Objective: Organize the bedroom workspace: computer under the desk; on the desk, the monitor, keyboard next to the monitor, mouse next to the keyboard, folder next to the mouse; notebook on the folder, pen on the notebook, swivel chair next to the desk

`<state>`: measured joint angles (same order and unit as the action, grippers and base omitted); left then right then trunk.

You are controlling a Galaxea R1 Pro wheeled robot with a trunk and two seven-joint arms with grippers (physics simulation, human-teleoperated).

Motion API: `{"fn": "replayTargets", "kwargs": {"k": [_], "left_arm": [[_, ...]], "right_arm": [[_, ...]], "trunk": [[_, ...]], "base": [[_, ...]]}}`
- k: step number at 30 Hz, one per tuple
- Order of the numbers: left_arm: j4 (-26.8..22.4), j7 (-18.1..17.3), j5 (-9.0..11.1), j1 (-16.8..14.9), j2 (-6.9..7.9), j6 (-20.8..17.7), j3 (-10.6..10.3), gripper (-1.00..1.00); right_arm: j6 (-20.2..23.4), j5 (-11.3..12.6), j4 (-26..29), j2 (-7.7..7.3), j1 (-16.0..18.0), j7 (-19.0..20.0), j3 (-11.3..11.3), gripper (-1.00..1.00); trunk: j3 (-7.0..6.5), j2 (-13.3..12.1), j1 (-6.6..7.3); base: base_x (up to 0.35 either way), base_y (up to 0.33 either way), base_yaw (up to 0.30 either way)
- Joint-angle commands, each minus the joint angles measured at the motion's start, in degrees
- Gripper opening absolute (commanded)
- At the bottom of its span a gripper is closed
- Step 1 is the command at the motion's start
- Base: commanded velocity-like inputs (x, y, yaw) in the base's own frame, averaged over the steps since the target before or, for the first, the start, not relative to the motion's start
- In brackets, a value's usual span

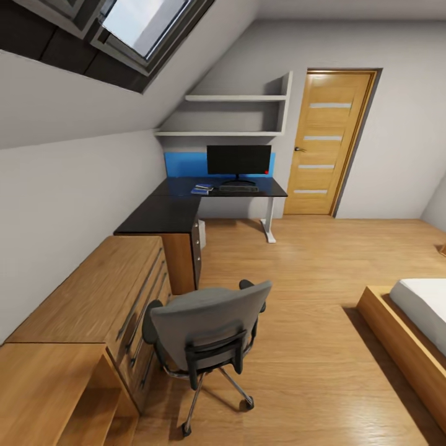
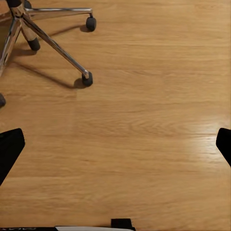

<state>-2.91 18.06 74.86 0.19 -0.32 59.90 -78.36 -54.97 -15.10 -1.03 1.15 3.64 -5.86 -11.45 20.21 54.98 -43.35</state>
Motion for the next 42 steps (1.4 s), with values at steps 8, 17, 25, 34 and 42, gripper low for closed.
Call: {"fn": "replayTargets", "kwargs": {"k": [8, 17, 25, 34, 42], "left_arm": [[-0.08, 0.57, 0.03, -0.02, -0.01, 0.1, -0.48, 1.0], [-0.11, 0.57, 0.02, -0.03, -0.03, 0.1, -0.48, 1.0], [-0.13, 0.57, 0.02, -0.03, -0.03, 0.1, -0.48, 1.0], [-0.16, 0.57, 0.02, -0.02, 0.03, 0.1, -0.42, 1.0], [-0.22, 0.69, 0.07, -0.04, 0.03, 0.1, -0.32, 1.0]], "right_arm": [[-0.14, -0.63, -0.11, -0.01, 0.05, -0.56, -0.15, 1.0], [-0.14, -0.63, -0.11, -0.08, 0.05, -0.55, -0.13, 1.0], [0.24, -0.63, -0.11, -0.09, 0.05, -0.55, -0.1, 1.0], [0.67, -0.57, -0.11, -0.17, 0.05, -0.55, -0.14, 1.0], [0.73, -0.55, -0.11, -0.21, 0.05, -0.55, -0.15, 1.0]], "trunk": [[0.05, 0.04, -0.01], [0.05, 0.04, -0.01], [0.05, 0.04, -0.01], [0.05, 0.04, -0.01], [0.05, 0.04, -0.01]], "base": [[0.0, 0.036, 0.0], [0.0, 0.092, 0.0], [0.0, 0.032, 0.0], [0.0, 0.005, 0.0], [0.0, 0.0, 0.0]]}}
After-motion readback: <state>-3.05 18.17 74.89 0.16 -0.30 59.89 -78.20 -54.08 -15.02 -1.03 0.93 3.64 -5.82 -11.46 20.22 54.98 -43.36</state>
